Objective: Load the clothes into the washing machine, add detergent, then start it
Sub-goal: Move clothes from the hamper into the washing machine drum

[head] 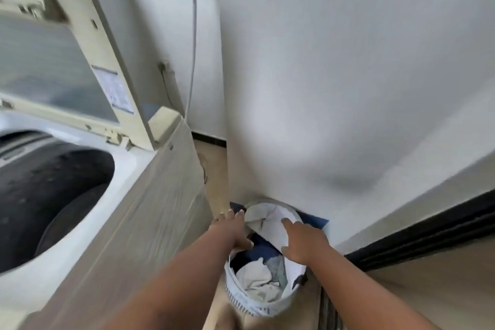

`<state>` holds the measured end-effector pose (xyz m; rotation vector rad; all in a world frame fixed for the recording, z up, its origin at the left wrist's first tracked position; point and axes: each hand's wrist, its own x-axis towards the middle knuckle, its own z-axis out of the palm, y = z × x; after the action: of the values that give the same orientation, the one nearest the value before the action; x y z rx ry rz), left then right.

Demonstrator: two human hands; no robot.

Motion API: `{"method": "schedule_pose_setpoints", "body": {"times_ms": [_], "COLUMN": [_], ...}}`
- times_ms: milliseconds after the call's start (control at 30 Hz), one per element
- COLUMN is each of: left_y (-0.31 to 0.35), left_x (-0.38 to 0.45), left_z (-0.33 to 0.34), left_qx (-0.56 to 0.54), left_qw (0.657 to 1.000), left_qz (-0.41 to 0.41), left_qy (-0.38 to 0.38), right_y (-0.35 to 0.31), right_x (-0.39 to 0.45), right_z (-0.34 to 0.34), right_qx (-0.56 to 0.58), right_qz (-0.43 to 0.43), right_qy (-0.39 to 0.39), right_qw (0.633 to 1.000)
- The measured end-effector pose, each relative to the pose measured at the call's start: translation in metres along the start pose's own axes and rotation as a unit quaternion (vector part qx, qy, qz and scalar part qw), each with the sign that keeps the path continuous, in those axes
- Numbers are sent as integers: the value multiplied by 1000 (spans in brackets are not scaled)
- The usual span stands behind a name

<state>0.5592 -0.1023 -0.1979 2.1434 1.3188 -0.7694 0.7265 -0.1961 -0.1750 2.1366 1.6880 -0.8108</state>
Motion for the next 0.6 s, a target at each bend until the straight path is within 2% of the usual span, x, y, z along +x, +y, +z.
{"method": "schedule_pose_setpoints", "body": {"times_ms": [167, 367, 600], "left_y": [-11, -10, 10], "left_x": [67, 155, 274], "left_z": [22, 109, 239], "left_qx": [9, -18, -110], "left_qw": [999, 992, 970], "left_qz": [20, 14, 28], "left_qy": [-25, -125, -215], "right_y": [13, 27, 26], "right_x": [65, 151, 254], "right_z": [49, 145, 269], "right_qx": [24, 95, 93], "right_qz": [20, 30, 77], "right_qy": [-90, -179, -162], "right_qw": [995, 979, 979]}}
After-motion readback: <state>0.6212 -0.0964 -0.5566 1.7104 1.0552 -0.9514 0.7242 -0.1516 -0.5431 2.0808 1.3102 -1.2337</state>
